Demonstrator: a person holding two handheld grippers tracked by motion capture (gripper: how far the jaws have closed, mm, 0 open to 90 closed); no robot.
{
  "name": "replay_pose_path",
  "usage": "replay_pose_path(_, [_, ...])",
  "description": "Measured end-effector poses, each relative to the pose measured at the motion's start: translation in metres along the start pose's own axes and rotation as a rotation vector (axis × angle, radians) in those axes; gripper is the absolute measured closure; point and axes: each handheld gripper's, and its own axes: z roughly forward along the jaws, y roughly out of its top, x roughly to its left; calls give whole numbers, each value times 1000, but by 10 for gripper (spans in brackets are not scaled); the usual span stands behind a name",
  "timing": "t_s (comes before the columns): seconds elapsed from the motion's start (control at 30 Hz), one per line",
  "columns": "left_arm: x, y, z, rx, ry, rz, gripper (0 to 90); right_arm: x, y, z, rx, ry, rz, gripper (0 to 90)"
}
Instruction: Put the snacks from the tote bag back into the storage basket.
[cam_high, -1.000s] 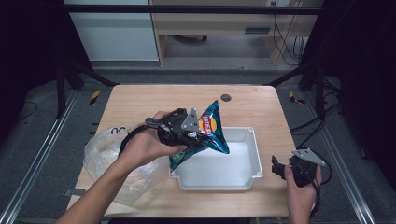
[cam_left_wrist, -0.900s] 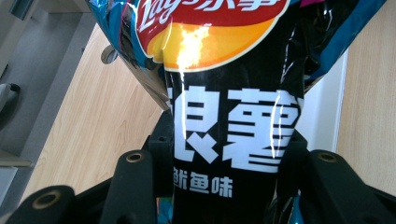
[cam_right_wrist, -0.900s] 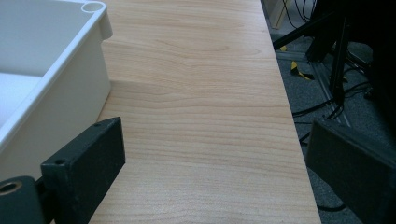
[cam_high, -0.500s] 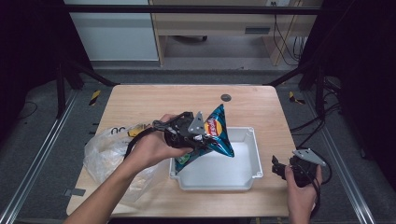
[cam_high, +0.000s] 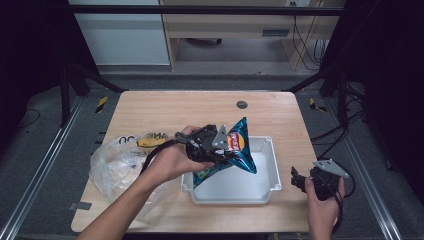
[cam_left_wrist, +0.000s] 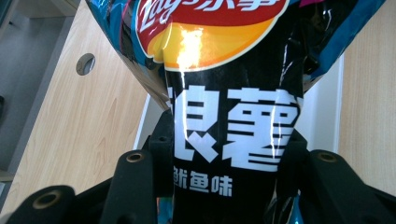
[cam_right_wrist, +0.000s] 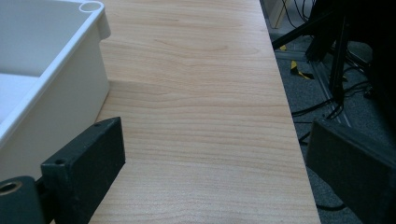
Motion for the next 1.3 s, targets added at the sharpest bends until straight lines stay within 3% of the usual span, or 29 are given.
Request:
replay_pose_path(0.37, [-1,0,16,11,-19,13,538,-1,0,1,2,-2,0,53])
replay_pose_path(0.77, [-1,2,22,5,-20,7,538,0,0,1,3,-1,-4,53])
replay_pose_path(0.93, [-3,4,28,30,-22,31,538,0,0,1,2,1,-3,53])
replay_pose_path(1.3, [-3,0,32,41,-28,28,538,0,0,1,6,2,-7,53])
